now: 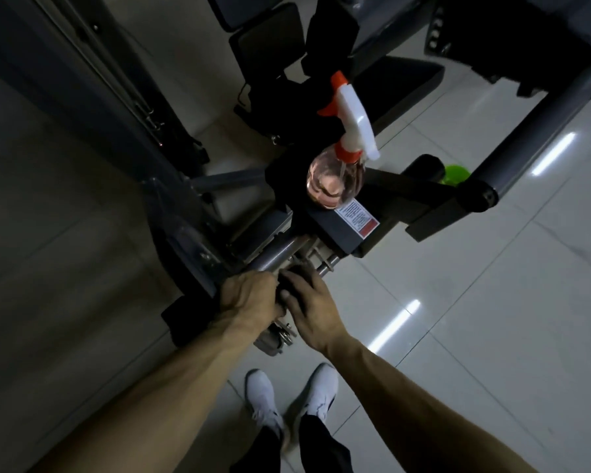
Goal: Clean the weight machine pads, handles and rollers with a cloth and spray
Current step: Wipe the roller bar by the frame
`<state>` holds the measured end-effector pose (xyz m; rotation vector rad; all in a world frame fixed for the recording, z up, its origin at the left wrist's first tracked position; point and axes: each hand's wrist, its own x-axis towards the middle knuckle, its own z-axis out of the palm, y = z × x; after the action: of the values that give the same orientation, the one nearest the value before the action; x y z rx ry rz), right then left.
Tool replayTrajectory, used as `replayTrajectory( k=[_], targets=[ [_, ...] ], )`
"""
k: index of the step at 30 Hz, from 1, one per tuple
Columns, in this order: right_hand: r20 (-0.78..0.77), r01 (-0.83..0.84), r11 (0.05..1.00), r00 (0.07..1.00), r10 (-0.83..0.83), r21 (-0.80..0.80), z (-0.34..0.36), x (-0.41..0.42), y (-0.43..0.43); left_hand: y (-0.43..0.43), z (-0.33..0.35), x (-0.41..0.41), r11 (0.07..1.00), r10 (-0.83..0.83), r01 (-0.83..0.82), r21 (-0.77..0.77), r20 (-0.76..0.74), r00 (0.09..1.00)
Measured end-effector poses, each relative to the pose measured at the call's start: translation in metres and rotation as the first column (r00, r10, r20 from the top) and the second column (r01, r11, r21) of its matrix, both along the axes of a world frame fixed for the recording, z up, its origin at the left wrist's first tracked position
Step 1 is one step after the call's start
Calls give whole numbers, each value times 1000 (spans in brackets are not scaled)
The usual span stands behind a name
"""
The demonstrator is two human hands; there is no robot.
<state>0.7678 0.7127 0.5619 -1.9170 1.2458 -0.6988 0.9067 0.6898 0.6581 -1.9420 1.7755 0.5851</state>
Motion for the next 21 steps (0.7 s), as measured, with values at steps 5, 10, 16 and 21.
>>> replayTrajectory(
  k=[5, 10, 16, 21],
  targets=[
    [-170, 13, 999, 985, -7, 33, -18, 11, -22, 14, -11, 5, 988, -76, 84, -126, 71, 995],
    [223, 229, 712, 848, -480, 664, 1, 21, -36, 14, -14, 4, 980, -96, 99, -174, 26, 995],
    [81, 127, 981, 987, -140, 150, -16, 5, 5, 12, -12, 3, 983, -83, 82, -162, -1, 997],
    [-156, 39, 958, 988, 6, 284, -7, 8, -39, 11, -12, 1, 983, -60, 63, -173, 22, 998]
  ],
)
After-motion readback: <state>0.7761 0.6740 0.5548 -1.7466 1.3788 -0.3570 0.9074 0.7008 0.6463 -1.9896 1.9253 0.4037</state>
